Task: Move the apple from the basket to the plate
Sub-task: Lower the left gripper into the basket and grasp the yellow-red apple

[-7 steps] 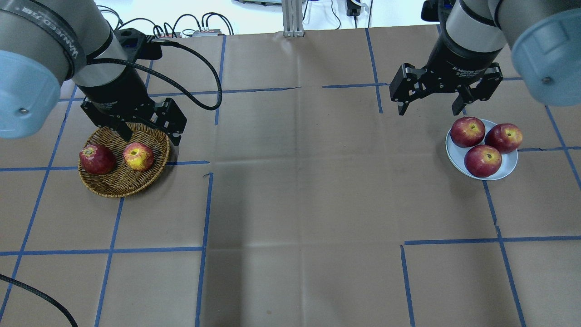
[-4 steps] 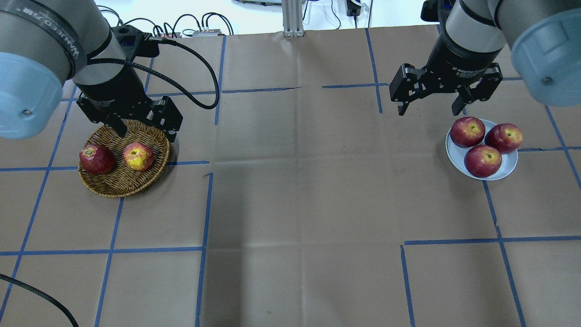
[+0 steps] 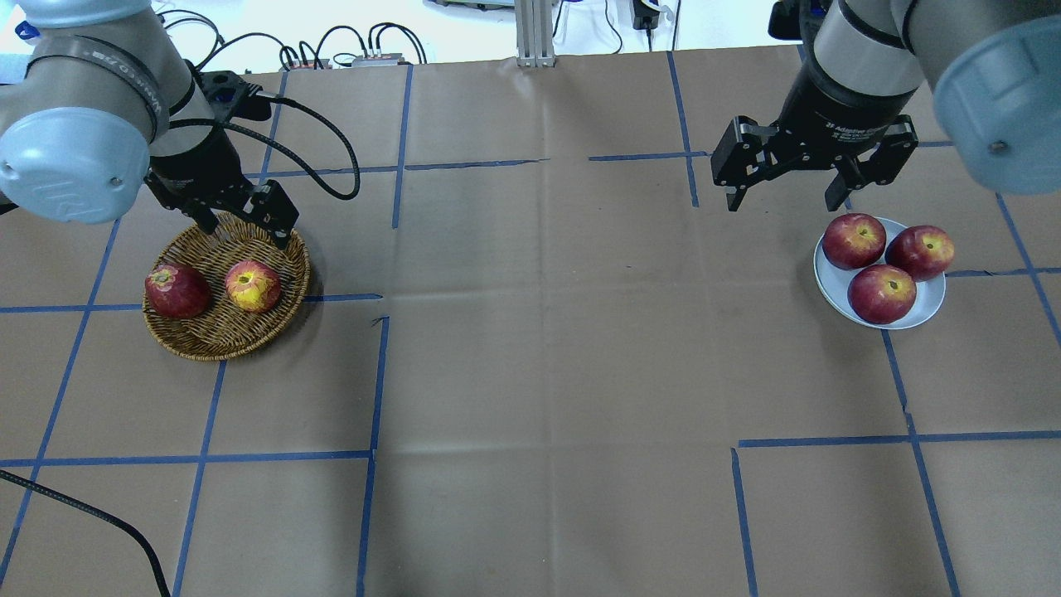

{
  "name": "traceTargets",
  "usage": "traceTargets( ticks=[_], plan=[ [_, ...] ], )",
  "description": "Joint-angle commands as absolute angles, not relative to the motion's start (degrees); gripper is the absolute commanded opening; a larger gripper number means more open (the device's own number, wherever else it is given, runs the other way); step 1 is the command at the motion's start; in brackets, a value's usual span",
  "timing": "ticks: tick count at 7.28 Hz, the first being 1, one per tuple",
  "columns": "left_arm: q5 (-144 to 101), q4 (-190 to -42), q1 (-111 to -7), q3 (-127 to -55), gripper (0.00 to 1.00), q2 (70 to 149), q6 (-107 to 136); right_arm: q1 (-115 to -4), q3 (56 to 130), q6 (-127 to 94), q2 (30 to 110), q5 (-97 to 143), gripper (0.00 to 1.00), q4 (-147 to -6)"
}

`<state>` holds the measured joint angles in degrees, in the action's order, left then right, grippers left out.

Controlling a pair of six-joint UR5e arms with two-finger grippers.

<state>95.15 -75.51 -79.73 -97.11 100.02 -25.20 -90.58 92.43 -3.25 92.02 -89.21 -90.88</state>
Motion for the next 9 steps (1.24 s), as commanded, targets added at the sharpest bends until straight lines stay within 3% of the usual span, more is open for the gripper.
traceTargets(
  ticks=[1,3,9],
  plan=[
    [94.92,-66.21,-73.59,-97.12,0.99,109.73,-35.30,-90.61,92.46,-3.25,92.02,-89.21,1.00,-90.88],
    [93.52,-63.56,-72.95,-97.21,0.99,113.81,-37.44,-90.62,92.37,-3.34,92.02,-89.21,1.00,-90.79],
    [91.23,-63.28,-73.04,-100.90,0.99,115.31,-37.44,-90.62,92.37,-3.25,92.02,-89.21,1.00,-90.79]
  ],
)
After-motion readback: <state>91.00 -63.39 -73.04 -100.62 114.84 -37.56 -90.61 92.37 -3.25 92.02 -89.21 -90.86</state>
